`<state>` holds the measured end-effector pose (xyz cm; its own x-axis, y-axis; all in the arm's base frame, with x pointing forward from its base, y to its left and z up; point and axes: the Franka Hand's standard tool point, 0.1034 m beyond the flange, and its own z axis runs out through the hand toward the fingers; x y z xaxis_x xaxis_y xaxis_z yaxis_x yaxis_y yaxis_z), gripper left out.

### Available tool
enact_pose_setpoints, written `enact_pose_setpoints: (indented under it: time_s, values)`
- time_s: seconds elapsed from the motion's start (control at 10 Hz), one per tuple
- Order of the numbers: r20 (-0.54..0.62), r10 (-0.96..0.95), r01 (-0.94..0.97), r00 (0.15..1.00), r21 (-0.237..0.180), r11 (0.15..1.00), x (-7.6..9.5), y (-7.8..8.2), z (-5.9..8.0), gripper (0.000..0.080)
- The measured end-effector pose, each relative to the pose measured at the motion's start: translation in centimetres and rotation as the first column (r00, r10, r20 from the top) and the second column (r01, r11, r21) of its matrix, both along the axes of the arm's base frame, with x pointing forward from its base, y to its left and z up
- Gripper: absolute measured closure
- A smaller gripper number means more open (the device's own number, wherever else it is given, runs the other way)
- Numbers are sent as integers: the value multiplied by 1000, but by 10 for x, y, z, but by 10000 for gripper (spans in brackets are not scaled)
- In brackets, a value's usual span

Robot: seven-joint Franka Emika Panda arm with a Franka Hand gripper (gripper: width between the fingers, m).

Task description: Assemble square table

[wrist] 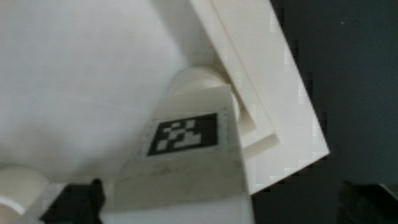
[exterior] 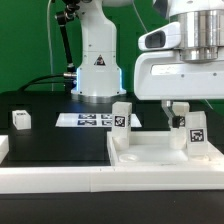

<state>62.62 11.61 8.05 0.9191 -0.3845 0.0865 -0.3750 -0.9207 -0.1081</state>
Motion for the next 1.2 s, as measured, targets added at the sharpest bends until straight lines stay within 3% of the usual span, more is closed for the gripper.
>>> enact_pose_setpoints:
  time_s: [0.5, 0.7, 1.0, 1.2]
  values:
    - [5, 109, -109, 994, -22, 994, 0, -4, -1, 153]
    - [5, 108, -108, 994, -22, 994, 1, -4, -1, 500]
    - [3, 79, -79, 997, -18, 997, 1, -5, -1, 511]
    - [-5, -54, 54, 999, -1, 999, 0, -5, -1, 511]
